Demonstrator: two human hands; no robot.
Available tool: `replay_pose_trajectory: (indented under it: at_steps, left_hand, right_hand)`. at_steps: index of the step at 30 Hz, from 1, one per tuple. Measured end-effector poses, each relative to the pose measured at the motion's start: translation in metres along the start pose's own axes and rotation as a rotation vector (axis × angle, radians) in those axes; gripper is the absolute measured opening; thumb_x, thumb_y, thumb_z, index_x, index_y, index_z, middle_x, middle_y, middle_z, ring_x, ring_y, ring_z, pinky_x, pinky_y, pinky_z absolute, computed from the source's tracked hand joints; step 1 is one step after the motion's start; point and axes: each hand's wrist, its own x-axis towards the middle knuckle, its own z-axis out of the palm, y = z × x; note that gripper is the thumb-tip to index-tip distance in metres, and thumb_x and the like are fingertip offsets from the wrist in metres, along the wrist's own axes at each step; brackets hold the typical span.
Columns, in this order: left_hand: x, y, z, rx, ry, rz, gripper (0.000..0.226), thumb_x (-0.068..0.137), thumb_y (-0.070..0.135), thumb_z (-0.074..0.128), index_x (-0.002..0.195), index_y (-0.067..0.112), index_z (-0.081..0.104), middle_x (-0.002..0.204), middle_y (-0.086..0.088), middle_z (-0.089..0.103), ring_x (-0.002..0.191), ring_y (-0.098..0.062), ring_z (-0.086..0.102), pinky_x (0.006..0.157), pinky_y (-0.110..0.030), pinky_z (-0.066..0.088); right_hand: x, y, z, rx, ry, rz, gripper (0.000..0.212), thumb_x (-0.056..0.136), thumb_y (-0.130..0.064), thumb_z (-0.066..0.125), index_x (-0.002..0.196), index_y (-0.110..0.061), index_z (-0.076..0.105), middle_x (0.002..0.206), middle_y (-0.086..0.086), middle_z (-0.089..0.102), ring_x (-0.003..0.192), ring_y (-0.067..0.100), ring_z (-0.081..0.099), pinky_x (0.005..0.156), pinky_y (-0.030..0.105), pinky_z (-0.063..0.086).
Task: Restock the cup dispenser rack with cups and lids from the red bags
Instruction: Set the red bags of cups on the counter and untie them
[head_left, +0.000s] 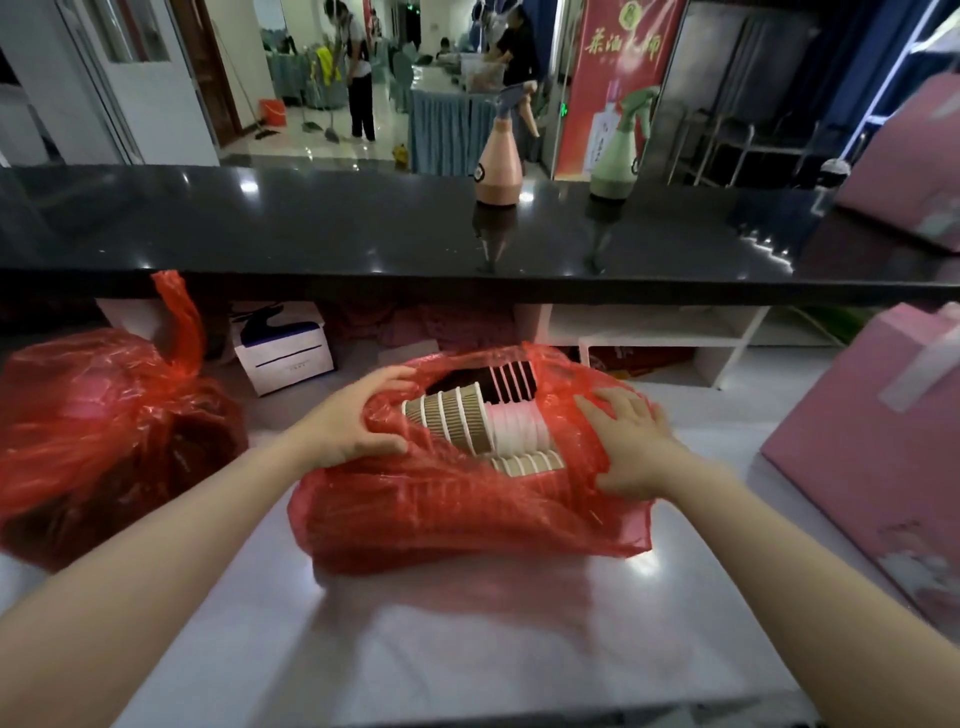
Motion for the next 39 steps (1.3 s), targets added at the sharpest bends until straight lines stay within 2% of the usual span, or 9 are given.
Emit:
replay_pose_trajectory:
  at_steps: [2, 6, 11, 14, 16, 21, 27, 34, 39]
  left_hand:
    - [-0.006, 0.011, 0.003, -0.063, 0.088, 0.032, 0.093, 0.046, 0.081, 0.070, 0.129, 0.058, 0.036, 0.130, 0.032, 0.049, 0.125, 0.008, 0.043, 0.107, -0.030, 0.034]
    - [-0.031, 0.036, 0.009, -0.006, 0.215, 0.025, 0.087, 0.050, 0.087, 0.059, 0.129, 0.061, 0.034, 0.132, 0.023, 0.052, 0.126, -0.001, 0.046, 0.103, -0.029, 0.034]
    - [-0.078, 0.051, 0.024, 0.150, 0.391, 0.002, 0.094, 0.061, 0.067, 0.065, 0.141, 0.024, 0.042, 0.142, 0.008, 0.044, 0.133, -0.013, 0.039, 0.111, -0.030, 0.028]
    - [-0.111, 0.048, 0.026, 0.169, 0.404, -0.065, 0.089, 0.070, 0.055, 0.074, 0.144, 0.023, 0.036, 0.148, 0.004, 0.038, 0.141, -0.016, 0.027, 0.118, -0.039, 0.015]
    - [-0.130, 0.041, 0.020, 0.186, 0.422, -0.081, 0.084, 0.076, 0.046, 0.073, 0.146, 0.023, 0.033, 0.150, 0.009, 0.032, 0.143, -0.009, 0.018, 0.118, -0.036, 0.006]
    - [-0.169, 0.013, -0.013, 0.259, 0.544, -0.089, 0.072, 0.086, 0.035, 0.067, 0.148, 0.026, 0.031, 0.147, 0.017, 0.025, 0.138, 0.003, 0.013, 0.116, -0.024, 0.003]
    - [-0.199, -0.035, -0.070, 0.260, 0.613, -0.102, 0.060, 0.089, 0.024, 0.066, 0.143, 0.020, 0.040, 0.143, 0.012, 0.037, 0.140, -0.012, 0.027, 0.118, -0.039, 0.018]
    - [-0.197, -0.086, -0.139, 0.296, 0.662, -0.109, 0.040, 0.094, 0.015, 0.056, 0.133, 0.024, 0.054, 0.143, 0.005, 0.047, 0.136, -0.011, 0.035, 0.111, -0.030, 0.028]
    - [-0.161, -0.104, -0.173, 0.400, 0.582, -0.081, 0.041, 0.094, 0.018, 0.054, 0.134, 0.030, 0.053, 0.146, 0.007, 0.044, 0.136, -0.012, 0.036, 0.108, -0.029, 0.029]
  right_hand:
    - [-0.013, 0.000, 0.002, 0.095, 0.071, -0.066, 0.098, 0.073, -0.035, 0.061, 0.152, -0.035, 0.003, 0.160, -0.001, -0.006, 0.146, 0.024, -0.010, 0.116, 0.054, -0.008]
    - [-0.033, -0.009, 0.003, 0.115, 0.164, -0.191, 0.087, 0.082, -0.048, 0.056, 0.152, -0.038, 0.005, 0.161, -0.009, -0.010, 0.147, 0.016, -0.014, 0.112, 0.058, -0.013]
    - [-0.049, -0.041, 0.000, 0.220, 0.301, -0.348, 0.079, 0.087, -0.048, 0.056, 0.152, -0.035, 0.012, 0.161, -0.011, 0.002, 0.147, 0.010, -0.010, 0.113, 0.049, -0.012]
    - [-0.053, -0.072, -0.007, 0.269, 0.391, -0.459, 0.071, 0.090, -0.043, 0.055, 0.151, -0.030, 0.021, 0.160, -0.009, 0.013, 0.148, 0.011, -0.002, 0.114, 0.041, -0.012]
    - [-0.051, -0.097, -0.017, 0.289, 0.414, -0.509, 0.068, 0.091, -0.041, 0.055, 0.150, -0.028, 0.025, 0.160, -0.008, 0.016, 0.148, 0.012, 0.001, 0.115, 0.038, -0.009]
    - [-0.034, -0.167, -0.038, 0.345, 0.442, -0.596, 0.062, 0.092, -0.038, 0.056, 0.148, -0.026, 0.032, 0.157, -0.006, 0.025, 0.148, 0.014, 0.008, 0.117, 0.041, 0.002]
    - [0.003, -0.260, -0.051, 0.333, 0.424, -0.650, 0.061, 0.092, -0.037, 0.056, 0.147, -0.025, 0.034, 0.156, -0.006, 0.026, 0.147, 0.013, 0.009, 0.118, 0.040, 0.003]
    - [0.043, -0.331, -0.053, 0.383, 0.411, -0.596, 0.051, 0.095, -0.036, 0.052, 0.143, -0.023, 0.041, 0.153, -0.001, 0.033, 0.146, 0.018, 0.016, 0.116, 0.034, 0.007]
    - [0.066, -0.357, -0.053, 0.491, 0.394, -0.510, 0.043, 0.094, -0.034, 0.057, 0.134, -0.019, 0.054, 0.137, 0.001, 0.050, 0.130, 0.020, 0.040, 0.108, 0.030, 0.025]
